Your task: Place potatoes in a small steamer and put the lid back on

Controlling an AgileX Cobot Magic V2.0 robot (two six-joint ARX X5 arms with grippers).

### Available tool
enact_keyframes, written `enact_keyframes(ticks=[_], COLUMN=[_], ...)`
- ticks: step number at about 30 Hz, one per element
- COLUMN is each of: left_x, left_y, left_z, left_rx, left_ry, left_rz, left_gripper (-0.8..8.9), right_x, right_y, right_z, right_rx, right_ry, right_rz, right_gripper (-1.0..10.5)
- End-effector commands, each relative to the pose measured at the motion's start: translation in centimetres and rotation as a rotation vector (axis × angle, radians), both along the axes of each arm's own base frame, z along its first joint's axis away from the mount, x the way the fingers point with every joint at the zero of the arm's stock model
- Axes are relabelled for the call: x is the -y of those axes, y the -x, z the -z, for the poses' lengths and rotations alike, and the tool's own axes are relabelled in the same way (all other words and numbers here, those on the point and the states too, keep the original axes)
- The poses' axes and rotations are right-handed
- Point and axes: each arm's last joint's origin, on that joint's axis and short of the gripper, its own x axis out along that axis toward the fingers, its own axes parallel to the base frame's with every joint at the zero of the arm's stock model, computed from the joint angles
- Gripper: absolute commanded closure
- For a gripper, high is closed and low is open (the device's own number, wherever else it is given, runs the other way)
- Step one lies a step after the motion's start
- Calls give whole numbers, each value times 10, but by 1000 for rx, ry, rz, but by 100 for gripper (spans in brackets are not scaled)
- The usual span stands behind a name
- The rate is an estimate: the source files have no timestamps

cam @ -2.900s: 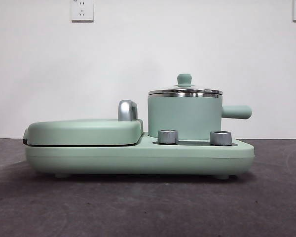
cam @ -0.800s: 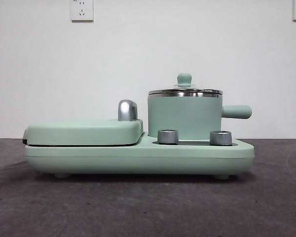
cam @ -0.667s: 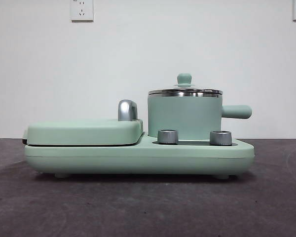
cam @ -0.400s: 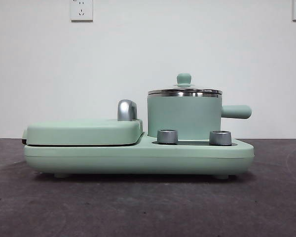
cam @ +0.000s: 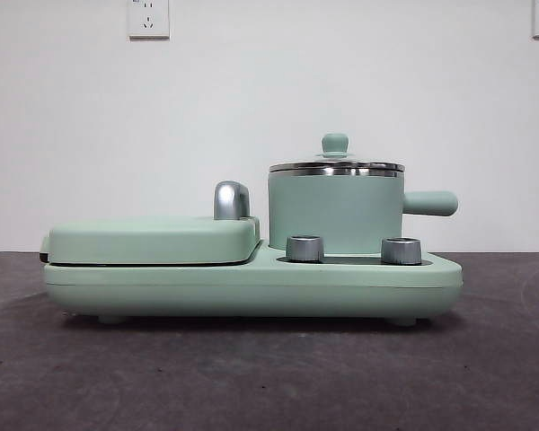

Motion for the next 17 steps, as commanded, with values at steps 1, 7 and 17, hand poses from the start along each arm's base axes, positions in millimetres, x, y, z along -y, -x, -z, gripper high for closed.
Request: enact_keyframes(ticks=[1, 7, 17], left_x=[0, 0, 0], left_y=[-1, -1, -1], left_z=[5, 5, 5], left_rx=[-3, -3, -3], left_ry=[-9, -9, -9], left_rz=[0, 0, 1], left_gripper=[808, 808, 808], right_x=[0, -1, 18], right_y=[0, -1, 2], right_z=[-3, -3, 49], right_rx=[20, 23, 273], right_ry=[1, 0, -53], right_rz=[-5, -5, 228], right_gripper=[932, 932, 932])
